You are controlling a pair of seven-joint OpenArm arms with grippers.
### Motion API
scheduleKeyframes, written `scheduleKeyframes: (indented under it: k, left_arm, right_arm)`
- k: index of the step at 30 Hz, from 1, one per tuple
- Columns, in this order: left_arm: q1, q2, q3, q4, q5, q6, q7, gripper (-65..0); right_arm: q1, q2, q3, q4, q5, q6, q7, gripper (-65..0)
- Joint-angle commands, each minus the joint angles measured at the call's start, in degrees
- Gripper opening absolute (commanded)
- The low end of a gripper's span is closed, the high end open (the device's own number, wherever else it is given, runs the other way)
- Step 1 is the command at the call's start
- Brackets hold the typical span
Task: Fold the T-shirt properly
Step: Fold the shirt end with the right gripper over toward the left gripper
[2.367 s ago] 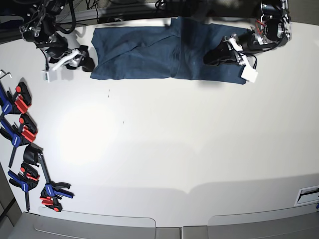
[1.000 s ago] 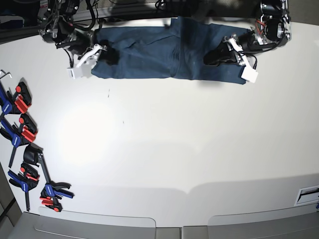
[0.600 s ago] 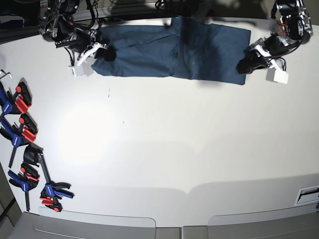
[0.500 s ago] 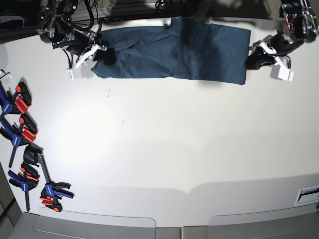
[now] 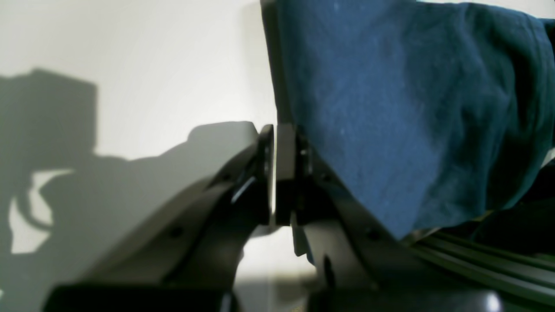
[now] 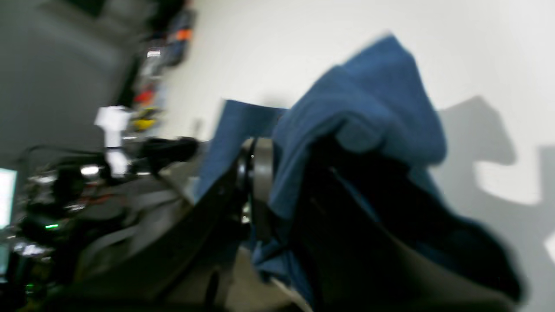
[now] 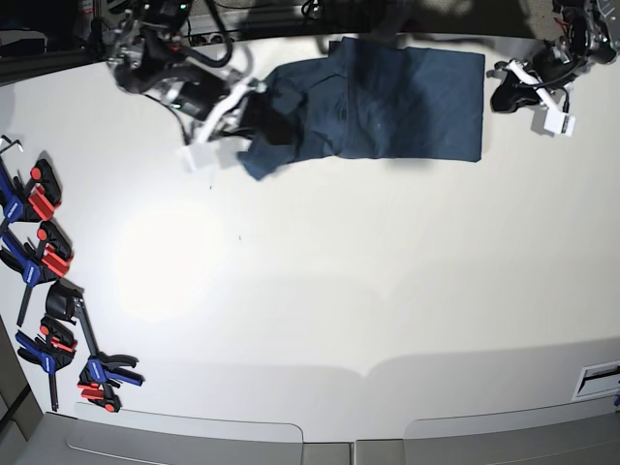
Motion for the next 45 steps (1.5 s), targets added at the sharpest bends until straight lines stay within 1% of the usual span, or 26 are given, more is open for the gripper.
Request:
scheduleKeyframes:
  k: [1,3,6,8,10,11,14,16,19,22,24,26,30,32,36,44,45]
  left_arm:
    - [0.20,-0.76,-0.28,0.98,-0.98,-0.52,-1.09,-65.0]
    - [0.20,-0.76,-0.28,0.98,-0.96,-0.52,-0.68,-65.0]
    - [0.48,-0.76,-0.28,0.98,-0.96,-0.52,-0.44,-65.0]
    - [0.96,-0.79,-0.28,0.98,-0.96,-0.52,-0.46,-65.0]
    - [1.40,-0.79,-0.28,0.98,-0.98,-0.52,-0.48,-65.0]
    - [1.57,-0.79,-0.28,0.98,-0.98,-0.52,-0.48,-65.0]
    - [1.77,-0.76,-0.28,0.98,-1.03,-0.52,-0.52,-65.0]
    - [1.77,-0.76,-0.28,0.98,-1.03,-0.52,-0.52,-65.0]
    - [1.77,-0.70,-0.28,0.98,-1.03,-0.52,-0.52,-65.0]
    - [1.77,-0.09,-0.17,0.98,-0.98,-0.52,-0.50,-65.0]
    - [1.77,0.44,0.09,0.98,-0.98,-0.52,-0.52,-65.0]
    - [1.79,0.48,0.90,0.98,-0.98,-0.52,-0.50,-65.0]
    - [1.77,0.48,3.06,0.98,-0.96,-0.52,-0.52,-65.0]
    - [1.77,0.48,4.02,0.98,-0.96,-0.52,-0.50,-65.0]
    - [1.77,0.46,4.66,0.98,-0.96,-0.52,-0.61,-65.0]
    - [1.77,0.46,4.66,0.98,-0.96,-0.52,-1.01,-65.0]
    - [1.77,0.46,4.66,0.98,-0.96,-0.52,-0.98,-65.0]
  right_arm:
    - [0.33,-0.63,-2.51,1.22,0.70,0.66,1.97,-65.0]
    - [0.52,-1.86,-8.57,1.22,-2.62,0.66,3.98,-65.0]
    - [2.25,-3.41,-17.40,1.22,-9.16,0.66,5.22,-65.0]
    - [3.50,-4.22,-22.51,1.22,-14.58,0.63,6.95,-65.0]
    - [4.33,-5.05,-26.93,1.20,-20.44,0.50,9.84,-65.0]
    - [4.66,-5.35,-28.87,1.20,-23.17,0.04,11.34,-65.0]
    - [5.14,-6.08,-33.92,1.07,-30.29,-2.75,14.95,-65.0]
    - [5.42,-6.05,-36.57,0.55,-33.79,-4.28,16.50,-65.0]
    - [5.84,-6.08,-39.32,-1.53,-37.29,-6.21,18.08,-65.0]
    - [6.38,-6.05,-41.18,-4.04,-39.39,-8.13,20.39,-65.0]
    - [7.10,-6.10,-42.27,-5.33,-39.78,-8.70,21.20,-65.0]
    - [7.80,-6.49,-43.50,-5.84,-39.71,-8.79,21.24,-65.0]
    - [7.82,-8.55,-46.05,-5.84,-39.74,-8.81,21.22,-65.0]
    - [7.96,-8.61,-47.74,-5.84,-39.98,-8.79,21.29,-65.0]
    - [7.96,-8.61,-50.07,-5.84,-43.06,-8.85,22.60,-65.0]
    - [7.98,-8.61,-50.21,-5.84,-43.71,-8.83,23.78,-65.0]
    - [7.98,-8.61,-50.21,-5.84,-43.39,-8.81,24.06,-63.1]
